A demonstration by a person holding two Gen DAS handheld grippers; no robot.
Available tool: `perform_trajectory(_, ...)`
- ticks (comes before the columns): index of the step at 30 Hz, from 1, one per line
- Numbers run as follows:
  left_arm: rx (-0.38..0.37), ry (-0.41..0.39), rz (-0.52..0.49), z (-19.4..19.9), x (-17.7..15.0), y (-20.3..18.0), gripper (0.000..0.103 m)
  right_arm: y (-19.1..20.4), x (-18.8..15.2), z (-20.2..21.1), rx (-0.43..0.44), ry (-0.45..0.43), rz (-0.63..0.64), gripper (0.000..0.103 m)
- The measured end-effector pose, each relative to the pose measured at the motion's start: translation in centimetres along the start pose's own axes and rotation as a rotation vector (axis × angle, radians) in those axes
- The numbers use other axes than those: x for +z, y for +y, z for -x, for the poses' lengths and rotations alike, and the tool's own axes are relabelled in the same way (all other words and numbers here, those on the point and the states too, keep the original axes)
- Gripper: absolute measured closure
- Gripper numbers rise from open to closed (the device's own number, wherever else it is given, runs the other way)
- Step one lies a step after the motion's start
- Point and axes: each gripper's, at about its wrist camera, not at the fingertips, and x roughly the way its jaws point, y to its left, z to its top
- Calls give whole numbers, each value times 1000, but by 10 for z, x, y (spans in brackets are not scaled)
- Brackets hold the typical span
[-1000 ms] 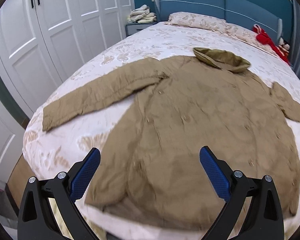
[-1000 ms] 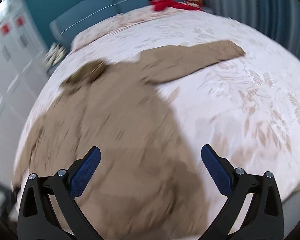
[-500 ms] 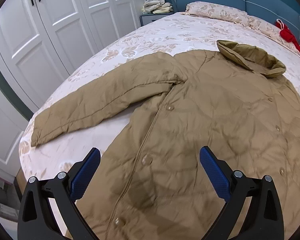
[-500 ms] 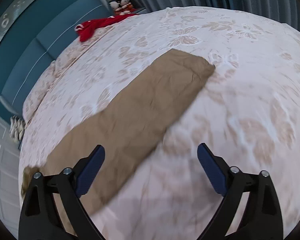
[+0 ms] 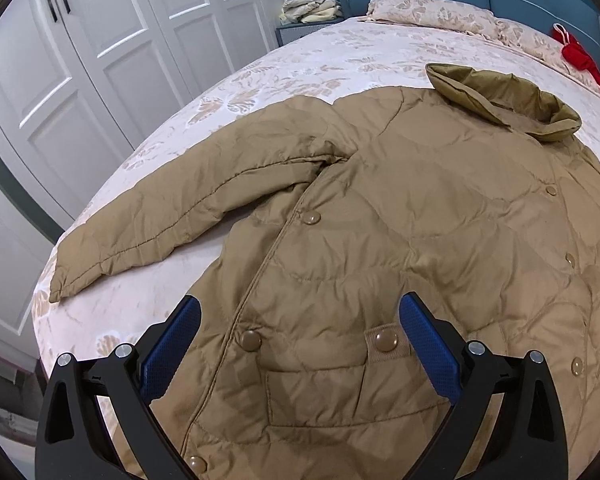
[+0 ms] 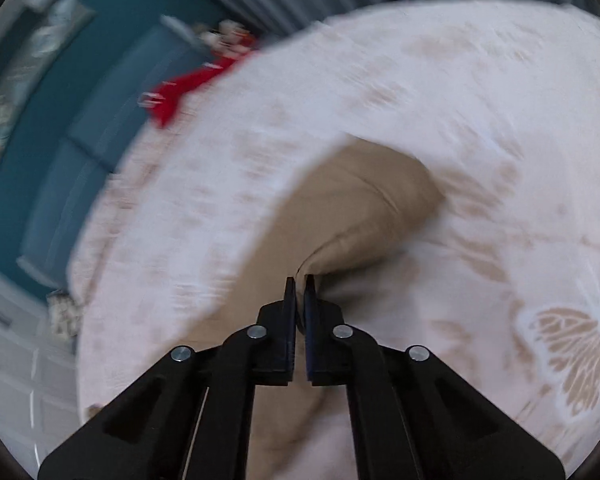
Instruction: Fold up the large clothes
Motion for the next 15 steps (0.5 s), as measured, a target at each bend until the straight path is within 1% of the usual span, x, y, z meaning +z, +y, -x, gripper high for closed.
perform_trajectory(3,-3,4,15,2,-3,8,6,69,-12,37,139,-12,195,101)
perform_trajectory(5,4,6,27,4,-4,14,6,127,-37,66,260,11,350,101)
perform_trajectory(6,7,4,35,5,-5,18,6,145,-48,75,297,22,397,101)
perform_trajectory(7,10,3,42,7,-6,22,6,174,-70,90,359,48,478,101)
perform_trajectory(8,12,3,49,8,-7,26,6,192,-85,98,394,67,528,101)
perform_trajectory(10,18,8,67,9,-9,38,6,236,-136,116,483,141,657,101)
perform_trajectory(11,19,11,71,9,-10,41,6,249,-155,121,507,169,693,101)
perform_trajectory(12,21,15,76,9,-12,46,6,266,-185,125,544,219,748,101)
perform_trajectory(13,23,17,78,9,-13,50,6,278,-212,127,564,251,795,101)
perform_trajectory(15,24,24,83,8,-16,59,6,297,-266,126,580,323,885,101)
